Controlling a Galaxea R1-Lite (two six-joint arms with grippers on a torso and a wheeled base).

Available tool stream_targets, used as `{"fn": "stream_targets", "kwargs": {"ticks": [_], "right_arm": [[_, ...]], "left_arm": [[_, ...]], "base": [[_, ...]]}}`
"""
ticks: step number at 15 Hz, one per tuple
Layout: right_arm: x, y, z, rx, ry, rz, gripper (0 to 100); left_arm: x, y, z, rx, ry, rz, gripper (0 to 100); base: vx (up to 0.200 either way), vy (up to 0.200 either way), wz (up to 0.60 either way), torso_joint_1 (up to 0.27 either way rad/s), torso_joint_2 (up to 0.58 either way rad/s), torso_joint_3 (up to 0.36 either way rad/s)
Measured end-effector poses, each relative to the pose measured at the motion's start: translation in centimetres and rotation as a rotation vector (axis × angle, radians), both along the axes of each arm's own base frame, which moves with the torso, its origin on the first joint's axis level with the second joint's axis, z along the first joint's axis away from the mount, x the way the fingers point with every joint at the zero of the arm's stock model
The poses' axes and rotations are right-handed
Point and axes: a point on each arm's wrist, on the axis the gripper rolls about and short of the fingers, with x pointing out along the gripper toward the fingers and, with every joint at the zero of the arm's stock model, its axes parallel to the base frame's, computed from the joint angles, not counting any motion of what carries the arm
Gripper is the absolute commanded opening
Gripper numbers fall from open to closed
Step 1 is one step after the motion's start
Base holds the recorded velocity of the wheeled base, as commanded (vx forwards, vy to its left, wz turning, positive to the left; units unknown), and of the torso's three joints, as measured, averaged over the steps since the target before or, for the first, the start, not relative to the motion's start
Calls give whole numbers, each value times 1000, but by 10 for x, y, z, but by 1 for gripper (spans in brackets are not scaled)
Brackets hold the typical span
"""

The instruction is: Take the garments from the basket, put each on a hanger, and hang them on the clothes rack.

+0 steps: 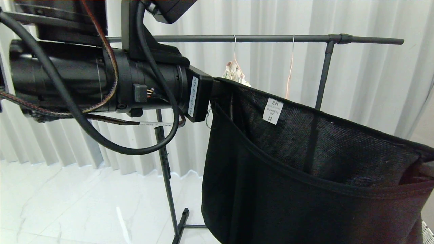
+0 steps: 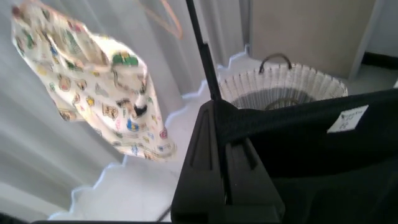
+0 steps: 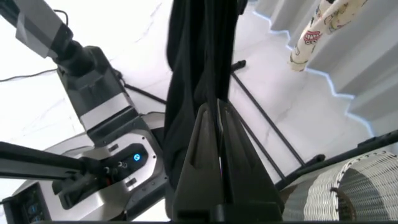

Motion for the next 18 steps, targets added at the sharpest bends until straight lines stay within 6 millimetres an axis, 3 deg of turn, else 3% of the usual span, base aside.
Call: {"fn": "stream_targets", "kwargs": {"ticks": [2, 5, 9, 14, 18], "right_arm": [[3, -1, 0, -2, -5, -27, 0], [18, 0, 7, 50, -78, -108, 0], [48, 23, 15, 132, -165, -135, 0], [80, 53, 9, 149, -180, -133, 0], [86, 58, 4, 131, -164, -136, 0]], "left_arm": [[-7, 6, -5, 55, 65, 0, 0], [-33, 28, -11, 172, 242, -2, 0], [-73, 45, 4, 59, 412, -87, 0], [-116, 46, 12, 7, 450, -243, 0], [-126, 51, 13, 4, 439, -277, 0]], "base": [[0, 0, 0, 0, 0, 0], [0, 0, 0, 0, 0, 0], [0, 0, 0, 0, 0, 0], [0, 0, 0, 0, 0, 0], [0, 0, 0, 0, 0, 0]]}}
